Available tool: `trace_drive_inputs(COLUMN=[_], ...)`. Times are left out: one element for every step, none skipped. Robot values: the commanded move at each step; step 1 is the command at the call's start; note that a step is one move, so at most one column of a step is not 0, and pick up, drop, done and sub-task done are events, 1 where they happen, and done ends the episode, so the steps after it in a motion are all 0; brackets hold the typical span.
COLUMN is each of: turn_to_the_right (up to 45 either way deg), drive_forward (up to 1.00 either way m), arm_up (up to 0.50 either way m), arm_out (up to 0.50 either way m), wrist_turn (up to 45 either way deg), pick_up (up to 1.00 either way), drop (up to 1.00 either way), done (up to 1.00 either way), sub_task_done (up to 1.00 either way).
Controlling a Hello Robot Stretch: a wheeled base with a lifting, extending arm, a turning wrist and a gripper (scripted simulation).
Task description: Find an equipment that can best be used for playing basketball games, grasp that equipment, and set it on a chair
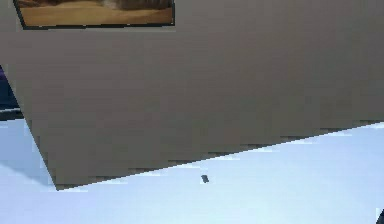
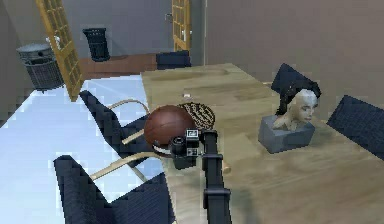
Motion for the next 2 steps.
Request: trace_drive_inputs(turn_to_the_right=[0.0,0.0], drive_forward=[0.00,0.00], arm_up=[0.10,0.10], arm_out=[0.00,0.00], wrist_turn=[0.0,0.0], pick_up=[0.00,0.00], drop=[0.00,0.00], done=[0.00,0.00], sub_task_done=[0.00,0.00])
